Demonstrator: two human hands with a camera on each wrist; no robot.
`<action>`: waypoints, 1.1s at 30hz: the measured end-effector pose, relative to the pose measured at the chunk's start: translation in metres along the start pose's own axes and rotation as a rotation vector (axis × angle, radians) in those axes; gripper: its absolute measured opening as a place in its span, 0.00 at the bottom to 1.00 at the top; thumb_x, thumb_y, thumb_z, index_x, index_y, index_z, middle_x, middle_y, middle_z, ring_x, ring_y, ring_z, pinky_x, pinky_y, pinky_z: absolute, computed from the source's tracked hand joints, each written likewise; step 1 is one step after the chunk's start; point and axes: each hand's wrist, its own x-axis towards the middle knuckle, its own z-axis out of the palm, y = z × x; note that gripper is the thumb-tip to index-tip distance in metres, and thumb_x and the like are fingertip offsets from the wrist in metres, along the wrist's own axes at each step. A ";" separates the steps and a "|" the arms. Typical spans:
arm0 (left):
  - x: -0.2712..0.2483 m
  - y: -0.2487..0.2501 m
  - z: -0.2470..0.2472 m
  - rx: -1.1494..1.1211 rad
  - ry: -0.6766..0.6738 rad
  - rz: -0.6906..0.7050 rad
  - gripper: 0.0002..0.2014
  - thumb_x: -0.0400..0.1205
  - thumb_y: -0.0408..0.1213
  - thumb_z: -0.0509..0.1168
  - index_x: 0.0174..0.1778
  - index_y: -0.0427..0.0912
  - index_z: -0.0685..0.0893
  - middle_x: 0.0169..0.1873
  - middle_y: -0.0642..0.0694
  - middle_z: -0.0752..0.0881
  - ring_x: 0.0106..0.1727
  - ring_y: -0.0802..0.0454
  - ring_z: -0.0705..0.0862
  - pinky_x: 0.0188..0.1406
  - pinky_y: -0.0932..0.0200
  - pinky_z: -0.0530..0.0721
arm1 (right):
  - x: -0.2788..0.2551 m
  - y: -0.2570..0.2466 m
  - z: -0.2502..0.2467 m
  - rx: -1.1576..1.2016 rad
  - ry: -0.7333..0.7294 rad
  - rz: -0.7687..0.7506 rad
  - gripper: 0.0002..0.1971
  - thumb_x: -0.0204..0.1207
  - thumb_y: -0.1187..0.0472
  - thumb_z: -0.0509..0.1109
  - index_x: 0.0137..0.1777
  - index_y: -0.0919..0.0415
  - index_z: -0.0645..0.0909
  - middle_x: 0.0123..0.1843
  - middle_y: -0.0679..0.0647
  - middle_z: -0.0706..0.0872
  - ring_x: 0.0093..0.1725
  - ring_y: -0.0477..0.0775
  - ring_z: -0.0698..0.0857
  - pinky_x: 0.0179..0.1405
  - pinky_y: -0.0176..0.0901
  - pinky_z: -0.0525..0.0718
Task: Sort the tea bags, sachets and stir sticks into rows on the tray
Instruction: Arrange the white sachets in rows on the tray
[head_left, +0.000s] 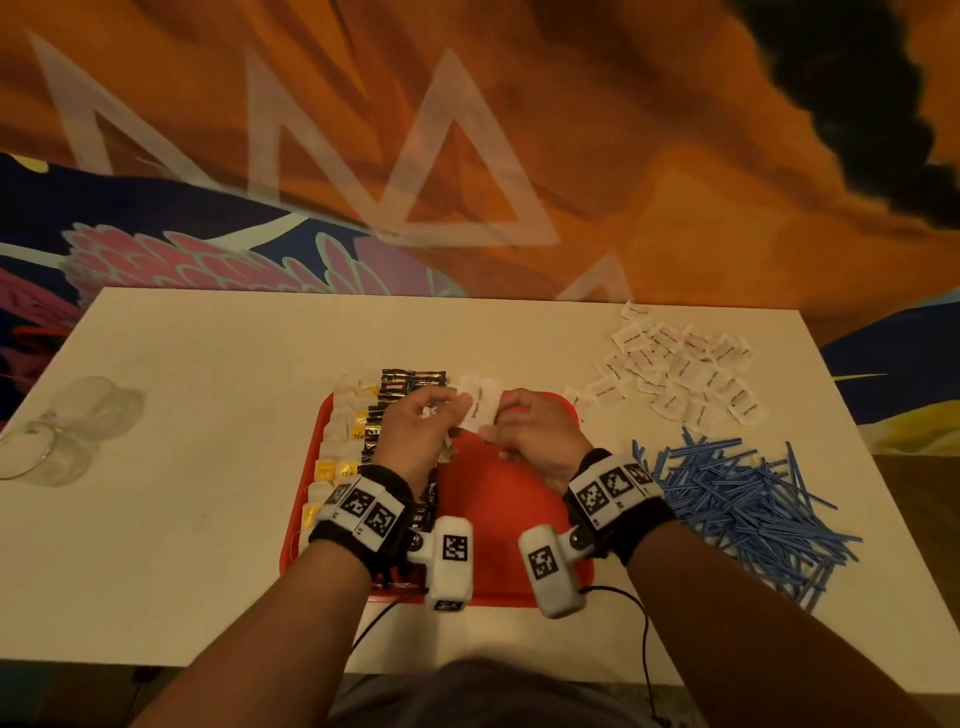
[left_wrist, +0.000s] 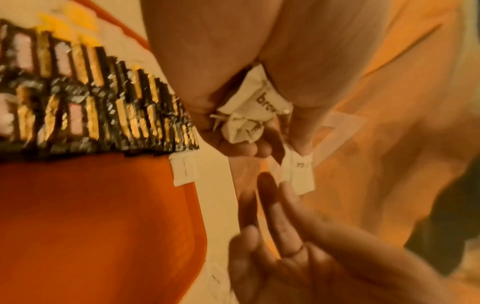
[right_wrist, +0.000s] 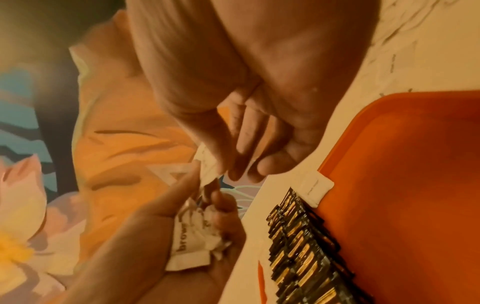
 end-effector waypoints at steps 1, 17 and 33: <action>0.001 0.001 -0.001 0.086 -0.027 0.042 0.02 0.79 0.37 0.75 0.45 0.43 0.90 0.38 0.44 0.88 0.36 0.49 0.84 0.33 0.55 0.83 | 0.001 -0.001 -0.002 -0.005 0.001 -0.014 0.10 0.73 0.69 0.78 0.51 0.61 0.83 0.42 0.52 0.90 0.38 0.46 0.86 0.33 0.38 0.81; 0.005 -0.009 -0.005 0.131 -0.116 0.005 0.04 0.78 0.38 0.76 0.44 0.42 0.92 0.30 0.43 0.86 0.33 0.42 0.80 0.33 0.51 0.79 | 0.015 0.001 -0.003 0.197 0.100 0.047 0.07 0.76 0.60 0.76 0.49 0.64 0.88 0.43 0.58 0.89 0.38 0.54 0.85 0.29 0.40 0.81; 0.036 -0.022 -0.017 0.085 0.173 -0.140 0.07 0.83 0.42 0.72 0.45 0.43 0.90 0.32 0.48 0.89 0.31 0.54 0.82 0.29 0.56 0.82 | 0.056 0.037 -0.008 -0.151 0.075 0.039 0.06 0.74 0.64 0.78 0.47 0.58 0.83 0.36 0.55 0.90 0.28 0.40 0.86 0.29 0.33 0.82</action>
